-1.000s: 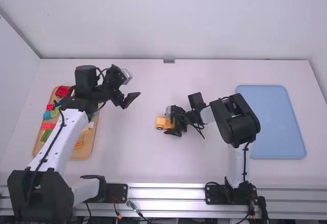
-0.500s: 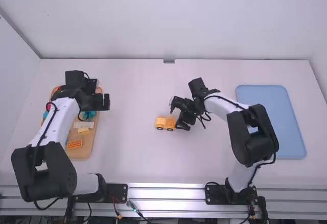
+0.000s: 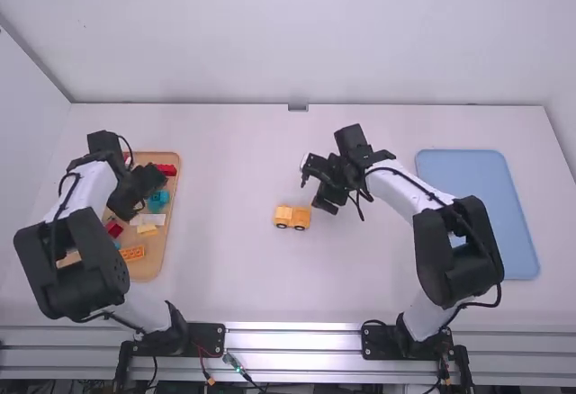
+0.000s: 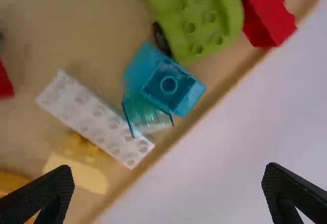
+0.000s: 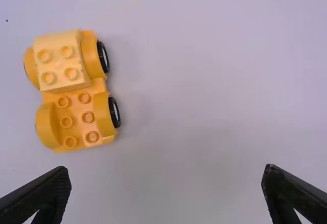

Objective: Assemble lego blocks to make yellow taxi

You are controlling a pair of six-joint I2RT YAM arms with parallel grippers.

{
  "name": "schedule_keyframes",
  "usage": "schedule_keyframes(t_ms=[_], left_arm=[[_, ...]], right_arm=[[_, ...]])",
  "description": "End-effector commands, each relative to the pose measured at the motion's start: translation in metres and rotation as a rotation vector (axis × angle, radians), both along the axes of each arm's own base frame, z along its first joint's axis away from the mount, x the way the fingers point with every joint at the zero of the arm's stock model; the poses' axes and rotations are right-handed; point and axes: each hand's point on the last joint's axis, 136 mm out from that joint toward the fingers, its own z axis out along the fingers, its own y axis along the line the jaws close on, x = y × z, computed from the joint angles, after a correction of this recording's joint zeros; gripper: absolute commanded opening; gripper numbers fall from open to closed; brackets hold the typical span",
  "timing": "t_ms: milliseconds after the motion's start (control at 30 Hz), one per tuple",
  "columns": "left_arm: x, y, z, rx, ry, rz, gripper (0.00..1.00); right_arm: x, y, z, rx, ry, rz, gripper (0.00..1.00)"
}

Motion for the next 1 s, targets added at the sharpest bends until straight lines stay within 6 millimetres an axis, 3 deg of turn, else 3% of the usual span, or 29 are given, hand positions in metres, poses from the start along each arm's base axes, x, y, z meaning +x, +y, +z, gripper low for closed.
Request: schedule_keyframes(t_ms=[0,67,100,133,200,267,400,567,667,967], left_arm=[[-0.016,-0.009,-0.015,-0.112,0.052,0.303,0.99],[-0.022,-0.011,-0.020,-0.113,0.070,0.304,0.99],[-0.023,-0.007,-0.025,-0.083,0.070,0.289,0.91],[-0.020,-0.004,-0.027,-0.076,0.047,0.296,0.92],[-0.016,-0.002,-0.029,-0.075,0.022,0.305,0.86],[-0.022,0.005,-0.033,-0.080,0.032,0.429,0.73],[-0.040,0.015,-0.037,-0.033,0.087,0.563,0.74],[-0.047,0.011,-0.039,-0.036,0.119,0.568,0.74],[-0.054,0.015,-0.043,-0.024,0.131,0.678,0.76],[-0.056,0.016,-0.061,-0.008,0.087,0.677,0.69]], right_arm=[[0.005,0.003,0.011,0.010,-0.032,0.005,0.99],[0.004,0.003,0.011,0.010,-0.031,0.005,0.99],[0.005,0.003,0.011,0.009,-0.032,0.004,0.99],[0.004,0.003,0.011,0.009,-0.030,0.005,0.99],[0.004,0.003,0.011,0.009,-0.029,0.005,0.99],[0.004,0.003,0.011,0.008,-0.030,0.005,1.00],[0.007,0.000,0.011,-0.002,-0.038,-0.002,0.99],[0.007,-0.001,0.010,-0.011,-0.042,-0.007,0.99],[0.009,-0.001,0.011,-0.009,-0.048,-0.008,0.99],[0.008,-0.001,0.010,-0.007,-0.041,-0.018,0.99]])
